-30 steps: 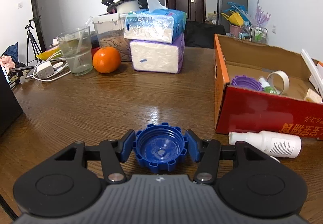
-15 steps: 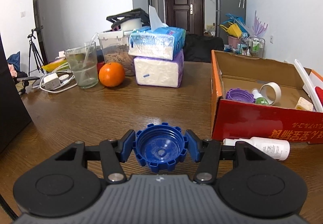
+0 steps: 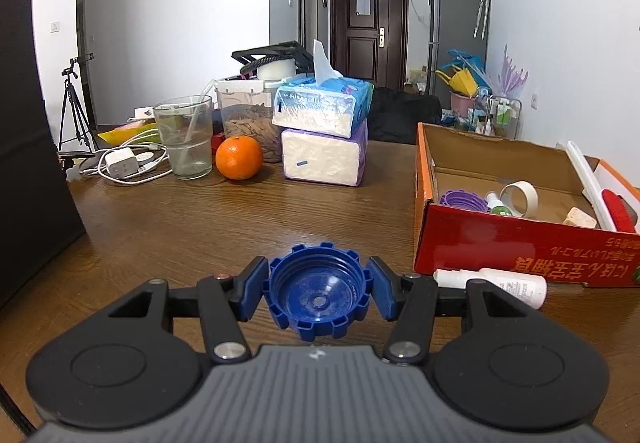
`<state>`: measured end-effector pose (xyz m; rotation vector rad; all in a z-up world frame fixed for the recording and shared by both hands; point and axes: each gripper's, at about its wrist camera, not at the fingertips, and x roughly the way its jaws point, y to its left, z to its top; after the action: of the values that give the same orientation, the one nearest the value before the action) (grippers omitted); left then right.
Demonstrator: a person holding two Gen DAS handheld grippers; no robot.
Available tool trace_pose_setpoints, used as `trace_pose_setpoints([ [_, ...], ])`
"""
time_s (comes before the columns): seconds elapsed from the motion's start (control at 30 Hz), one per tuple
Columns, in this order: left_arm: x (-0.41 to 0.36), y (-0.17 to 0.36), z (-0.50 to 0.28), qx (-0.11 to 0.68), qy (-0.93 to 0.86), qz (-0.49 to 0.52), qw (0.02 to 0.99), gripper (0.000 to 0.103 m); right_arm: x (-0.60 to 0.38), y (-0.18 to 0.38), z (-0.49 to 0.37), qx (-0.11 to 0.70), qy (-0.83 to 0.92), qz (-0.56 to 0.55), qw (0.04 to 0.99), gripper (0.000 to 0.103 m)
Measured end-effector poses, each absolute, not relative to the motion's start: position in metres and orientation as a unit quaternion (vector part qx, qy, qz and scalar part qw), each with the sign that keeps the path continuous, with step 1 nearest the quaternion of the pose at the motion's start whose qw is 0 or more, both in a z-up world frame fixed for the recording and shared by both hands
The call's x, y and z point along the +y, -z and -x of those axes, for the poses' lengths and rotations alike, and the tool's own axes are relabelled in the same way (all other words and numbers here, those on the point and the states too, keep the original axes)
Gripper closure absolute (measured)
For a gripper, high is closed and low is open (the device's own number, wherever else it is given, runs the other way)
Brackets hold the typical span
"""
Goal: Organize rigid objects
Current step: 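Carry the blue cap and plastic box over the red box with both grippers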
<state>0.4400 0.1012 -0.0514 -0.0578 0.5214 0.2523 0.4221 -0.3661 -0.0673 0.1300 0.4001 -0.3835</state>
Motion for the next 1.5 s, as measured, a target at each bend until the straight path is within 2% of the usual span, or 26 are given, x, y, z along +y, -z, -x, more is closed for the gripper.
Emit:
trace_pose_setpoints([
  [0.87,0.064,0.035,-0.368,0.212,-0.074,0.03,0.974,0.048,-0.294,0.06,-0.349,0.16,0.1,-0.036,0.981,0.038],
  [1.5,0.031,0.034,-0.353,0.204,-0.032,0.036,0.978,0.048,-0.232,0.056,-0.33,0.152,0.016,-0.027,0.988,0.038],
])
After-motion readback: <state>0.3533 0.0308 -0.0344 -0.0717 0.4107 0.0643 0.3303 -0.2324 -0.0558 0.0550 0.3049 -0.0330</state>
